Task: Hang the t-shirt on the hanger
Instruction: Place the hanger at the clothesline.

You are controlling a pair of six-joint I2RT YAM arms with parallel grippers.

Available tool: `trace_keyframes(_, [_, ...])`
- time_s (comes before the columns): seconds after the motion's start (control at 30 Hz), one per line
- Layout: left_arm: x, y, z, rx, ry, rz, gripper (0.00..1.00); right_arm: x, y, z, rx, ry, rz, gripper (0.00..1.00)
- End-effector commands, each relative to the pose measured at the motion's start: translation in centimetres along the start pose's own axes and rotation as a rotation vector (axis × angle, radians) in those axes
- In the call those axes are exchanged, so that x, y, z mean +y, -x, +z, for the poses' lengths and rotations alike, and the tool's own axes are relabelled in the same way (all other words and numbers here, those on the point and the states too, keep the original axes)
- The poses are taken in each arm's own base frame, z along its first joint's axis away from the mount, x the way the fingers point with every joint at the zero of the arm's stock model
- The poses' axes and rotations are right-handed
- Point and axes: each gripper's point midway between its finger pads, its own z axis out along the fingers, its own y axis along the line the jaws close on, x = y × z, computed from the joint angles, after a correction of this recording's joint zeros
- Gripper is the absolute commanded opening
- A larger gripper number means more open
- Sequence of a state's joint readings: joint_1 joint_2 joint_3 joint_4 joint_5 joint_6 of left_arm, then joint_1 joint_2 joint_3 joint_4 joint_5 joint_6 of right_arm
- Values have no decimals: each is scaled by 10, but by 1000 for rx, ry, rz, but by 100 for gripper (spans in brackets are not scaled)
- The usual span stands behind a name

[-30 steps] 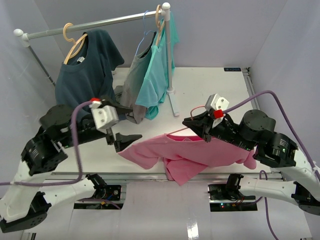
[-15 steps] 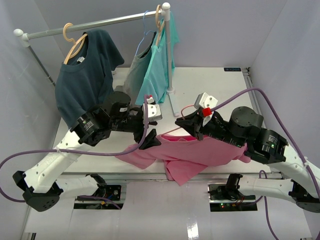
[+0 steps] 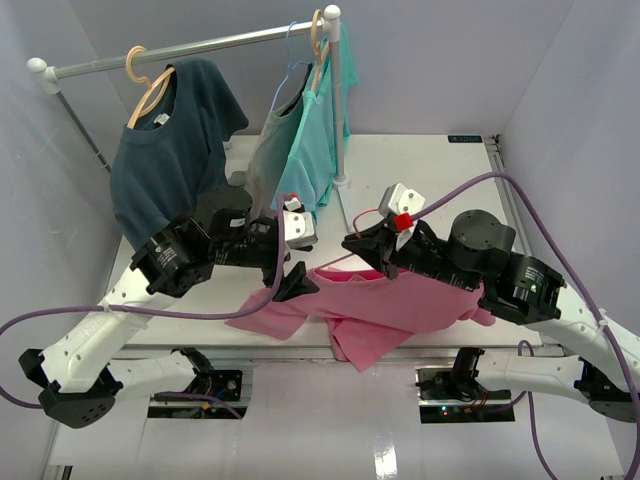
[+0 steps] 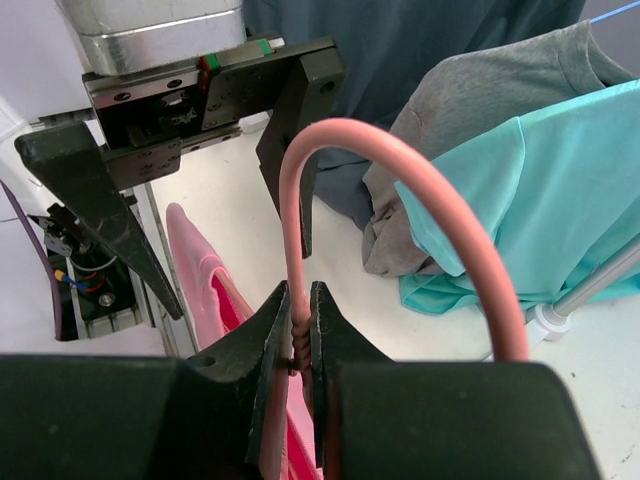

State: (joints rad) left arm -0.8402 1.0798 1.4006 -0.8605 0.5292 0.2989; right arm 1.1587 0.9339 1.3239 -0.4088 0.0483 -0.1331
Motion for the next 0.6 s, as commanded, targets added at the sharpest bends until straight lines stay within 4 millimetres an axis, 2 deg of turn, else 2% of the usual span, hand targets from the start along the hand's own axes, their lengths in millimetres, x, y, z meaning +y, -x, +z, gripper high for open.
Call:
trace_keyframes(0.0, [-1,-2,5,9,-19,1,91,0,36,3,-125,4,13,8])
trace_keyframes(0.1, [3,-5,8,18,-11,-7,84,1,38,7,-130,10,18,8])
trace_keyframes(0.13, [3,-6,9,23,-11,-9,77,1,37,9,-130,12,21,8])
trace_keyframes(0.17, [5,-8,11,31,0,-14,64,2,37,9,-133,16,21,8])
trace_keyframes(0.2, [7,-9,11,35,6,-17,57,2,37,10,-134,19,21,8])
trace_keyframes(0.27, [6,-12,11,40,7,-21,36,3,36,12,-130,22,23,8])
trace_keyframes(0.33, [5,-14,10,41,8,-24,28,3,37,12,-131,20,23,8])
trace_keyframes(0.43, [6,-14,6,36,31,-24,2,3,37,12,-130,23,23,8])
trace_keyframes(0.53, [13,-9,-4,21,96,-27,0,-1,34,10,-126,-4,29,9])
trace_keyframes(0.57, [17,-7,-8,17,135,-34,0,-3,32,10,-122,-21,38,16])
